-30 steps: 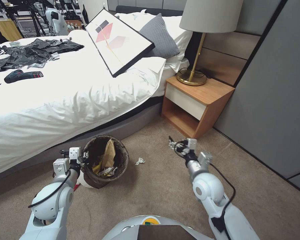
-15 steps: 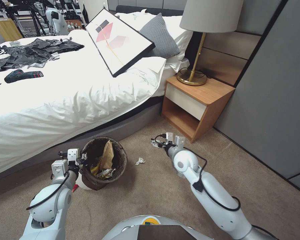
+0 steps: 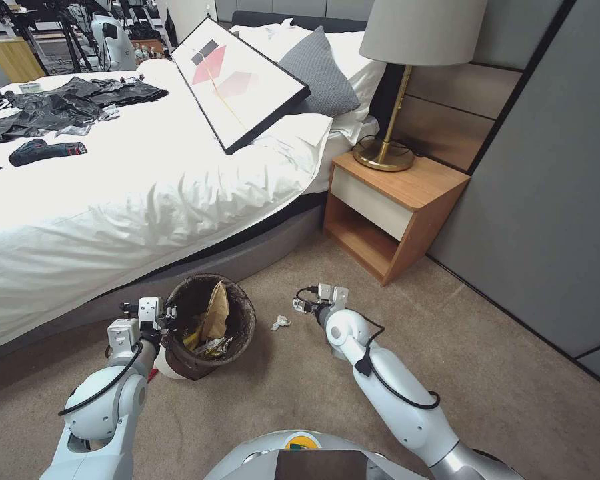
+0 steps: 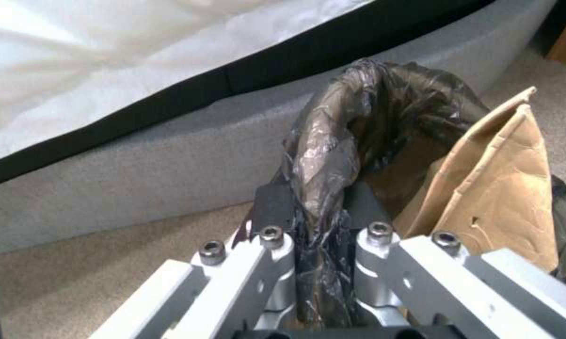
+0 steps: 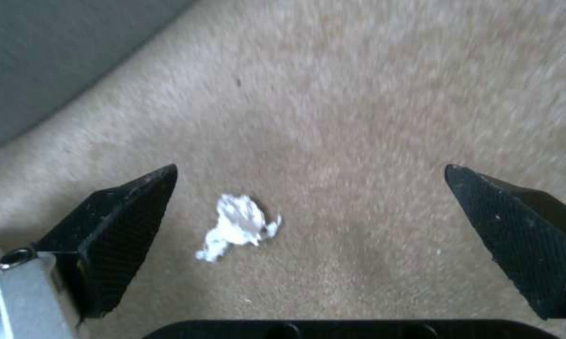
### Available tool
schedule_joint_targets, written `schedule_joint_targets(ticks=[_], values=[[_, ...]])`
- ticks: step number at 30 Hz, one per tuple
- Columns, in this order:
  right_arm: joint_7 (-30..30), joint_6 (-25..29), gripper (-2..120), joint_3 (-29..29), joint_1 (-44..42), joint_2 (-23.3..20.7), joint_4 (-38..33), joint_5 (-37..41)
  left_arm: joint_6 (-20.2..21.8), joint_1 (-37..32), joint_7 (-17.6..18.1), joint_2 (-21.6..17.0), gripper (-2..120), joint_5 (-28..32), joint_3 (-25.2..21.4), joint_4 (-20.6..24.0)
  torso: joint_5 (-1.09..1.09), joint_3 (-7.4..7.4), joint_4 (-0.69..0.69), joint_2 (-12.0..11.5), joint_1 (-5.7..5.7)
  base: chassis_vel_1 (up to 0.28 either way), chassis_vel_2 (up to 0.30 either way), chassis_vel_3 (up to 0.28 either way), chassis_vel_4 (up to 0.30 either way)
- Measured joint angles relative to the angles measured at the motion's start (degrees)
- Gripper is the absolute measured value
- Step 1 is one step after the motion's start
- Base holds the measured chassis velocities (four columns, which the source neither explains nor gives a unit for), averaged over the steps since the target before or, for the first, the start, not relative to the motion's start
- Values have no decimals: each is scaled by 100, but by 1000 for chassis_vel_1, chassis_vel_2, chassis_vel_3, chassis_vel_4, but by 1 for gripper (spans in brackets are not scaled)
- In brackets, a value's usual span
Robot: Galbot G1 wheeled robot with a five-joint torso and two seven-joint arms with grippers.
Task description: Pick up the trash bin, then pick up the garbage from the floor and place it into the trash bin.
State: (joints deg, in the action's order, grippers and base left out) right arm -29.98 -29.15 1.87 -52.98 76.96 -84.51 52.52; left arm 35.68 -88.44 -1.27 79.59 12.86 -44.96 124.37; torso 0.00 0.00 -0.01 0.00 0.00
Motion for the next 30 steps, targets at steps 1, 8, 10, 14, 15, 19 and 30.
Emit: schedule_joint_targets(ticks=[1, 8, 10, 14, 15, 19, 30], values=[[31, 34, 100, 16, 24, 74, 147, -28, -2, 0, -2, -4, 7, 1, 0, -5, 0, 0, 0, 0, 0, 0, 0, 0, 0], [228, 171, 100, 167, 248, 419, 873, -414, -25, -15, -15, -13, 7, 3, 9, -20, 0, 0, 1, 0, 0, 0, 0, 0, 0], [302, 243, 100, 238, 329, 542, 1170, -645, -39, -19, -20, -13, 7, 4, 9, -30, 0, 0, 1, 0, 0, 0, 0, 0, 0], [388, 326, 100, 286, 425, 719, 1601, -927, -59, -28, -32, -11, 7, 4, 9, -48, 0, 0, 0, 0, 0, 0, 0, 0, 0], [429, 369, 100, 299, 469, 787, 1749, -1041, -66, -32, -38, -9, 7, 4, 9, -49, 1, 0, 1, 0, 0, 0, 0, 0, 0], [501, 436, 100, 320, 598, 904, 2032, -1220, -72, -41, -47, -6, 7, 4, -4, -49, 0, 0, 1, 0, 0, 0, 0, 0, 0], [692, 628, 100, 399, 662, 1093, 2543, -1664, -105, -14, -54, 41, 7, -35, 25, -104, 1, 0, 0, 0, 0, 0, 0, 0, 0]])
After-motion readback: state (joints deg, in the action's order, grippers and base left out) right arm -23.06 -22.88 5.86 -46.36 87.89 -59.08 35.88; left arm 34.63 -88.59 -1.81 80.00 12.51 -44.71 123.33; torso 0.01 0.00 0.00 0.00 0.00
